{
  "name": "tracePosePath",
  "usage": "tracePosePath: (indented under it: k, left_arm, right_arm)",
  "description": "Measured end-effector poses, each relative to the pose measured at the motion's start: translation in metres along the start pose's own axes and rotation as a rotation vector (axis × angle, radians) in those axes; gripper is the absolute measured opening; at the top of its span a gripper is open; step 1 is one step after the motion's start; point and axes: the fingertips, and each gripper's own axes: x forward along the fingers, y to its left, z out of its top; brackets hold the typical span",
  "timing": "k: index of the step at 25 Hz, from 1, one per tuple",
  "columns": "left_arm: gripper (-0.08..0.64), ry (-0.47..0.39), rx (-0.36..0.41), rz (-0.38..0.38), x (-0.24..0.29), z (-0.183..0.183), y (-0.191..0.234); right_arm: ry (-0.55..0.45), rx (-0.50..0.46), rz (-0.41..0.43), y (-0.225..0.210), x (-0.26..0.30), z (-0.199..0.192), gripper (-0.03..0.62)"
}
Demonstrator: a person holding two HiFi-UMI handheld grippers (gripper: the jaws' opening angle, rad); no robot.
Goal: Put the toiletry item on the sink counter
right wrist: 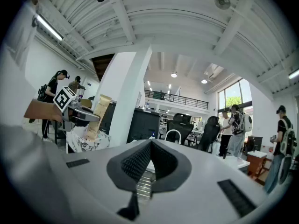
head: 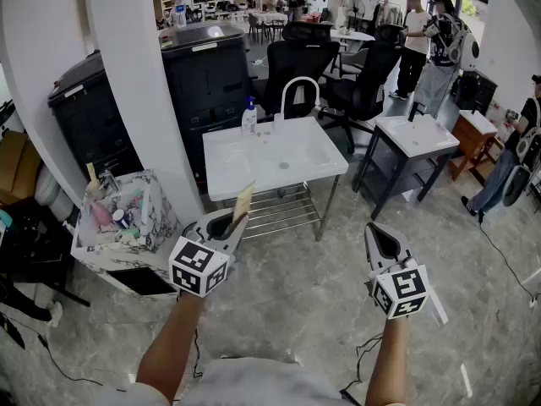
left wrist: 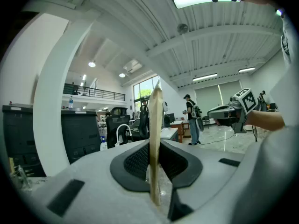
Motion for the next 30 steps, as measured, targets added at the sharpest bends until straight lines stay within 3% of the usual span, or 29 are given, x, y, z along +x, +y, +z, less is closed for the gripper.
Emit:
tracePosePath:
  k: [11,24,30]
  left_arm:
    - [0.048,0.012,-0.012,0.008,0.003,-0.01,0.013]
    - [0.048,0.015,-0.078,0.099,0.021,-0.02,-0.018]
    - [0.048,0.036,-0.092,0.131,0.051,-0.021,-0.009]
  right_arm:
    - [-0.046,0.079,-0.011,-0.004,0.012,0.004,-0.003]
    - [-0.003,0.106,0.076,-0.039,0.001,-0.037,-0.003]
    - [0.004,0.102,0.101,-0.061,0.022,-0.044,-0.003]
